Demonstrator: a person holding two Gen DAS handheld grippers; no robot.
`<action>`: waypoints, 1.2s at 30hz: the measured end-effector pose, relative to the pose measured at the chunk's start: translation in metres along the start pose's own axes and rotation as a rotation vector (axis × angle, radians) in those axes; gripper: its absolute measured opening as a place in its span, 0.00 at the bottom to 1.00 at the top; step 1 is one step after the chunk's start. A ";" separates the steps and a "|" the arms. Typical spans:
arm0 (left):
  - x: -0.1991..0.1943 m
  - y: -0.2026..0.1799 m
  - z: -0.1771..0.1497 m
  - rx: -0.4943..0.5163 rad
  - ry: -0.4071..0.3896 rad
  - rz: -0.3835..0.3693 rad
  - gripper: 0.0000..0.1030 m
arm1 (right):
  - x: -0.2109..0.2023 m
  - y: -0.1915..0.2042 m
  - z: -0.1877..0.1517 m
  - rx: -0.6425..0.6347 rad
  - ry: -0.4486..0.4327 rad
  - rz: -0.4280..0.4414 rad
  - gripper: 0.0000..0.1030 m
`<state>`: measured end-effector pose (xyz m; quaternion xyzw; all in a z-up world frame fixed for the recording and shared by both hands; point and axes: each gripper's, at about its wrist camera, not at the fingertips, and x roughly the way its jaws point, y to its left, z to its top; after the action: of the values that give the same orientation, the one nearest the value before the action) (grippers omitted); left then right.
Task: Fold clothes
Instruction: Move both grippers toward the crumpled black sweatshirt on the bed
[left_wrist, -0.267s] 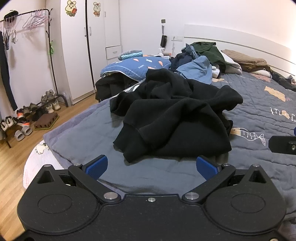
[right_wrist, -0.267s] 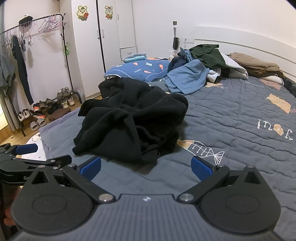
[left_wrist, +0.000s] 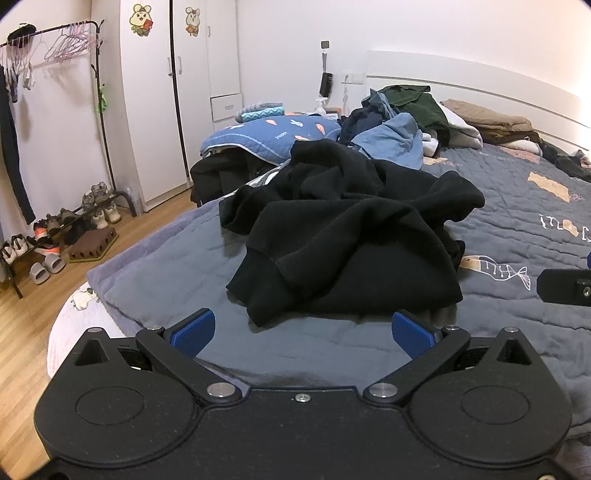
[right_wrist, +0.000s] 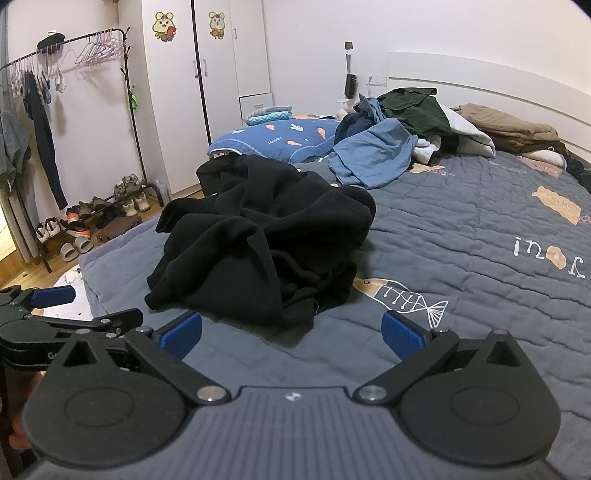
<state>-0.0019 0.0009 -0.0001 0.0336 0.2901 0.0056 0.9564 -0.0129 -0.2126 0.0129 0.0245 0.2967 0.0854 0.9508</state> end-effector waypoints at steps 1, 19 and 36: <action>0.002 -0.001 0.000 0.003 0.004 0.001 1.00 | 0.000 0.000 0.000 0.000 0.000 0.001 1.00; 0.002 -0.001 0.000 -0.002 0.000 -0.003 1.00 | -0.002 0.001 0.000 0.003 0.001 0.007 1.00; 0.003 -0.001 0.000 0.004 0.000 0.000 1.00 | -0.001 0.001 0.000 0.003 0.005 0.006 1.00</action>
<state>0.0006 -0.0004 -0.0015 0.0354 0.2900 0.0050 0.9564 -0.0137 -0.2114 0.0131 0.0266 0.2990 0.0878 0.9498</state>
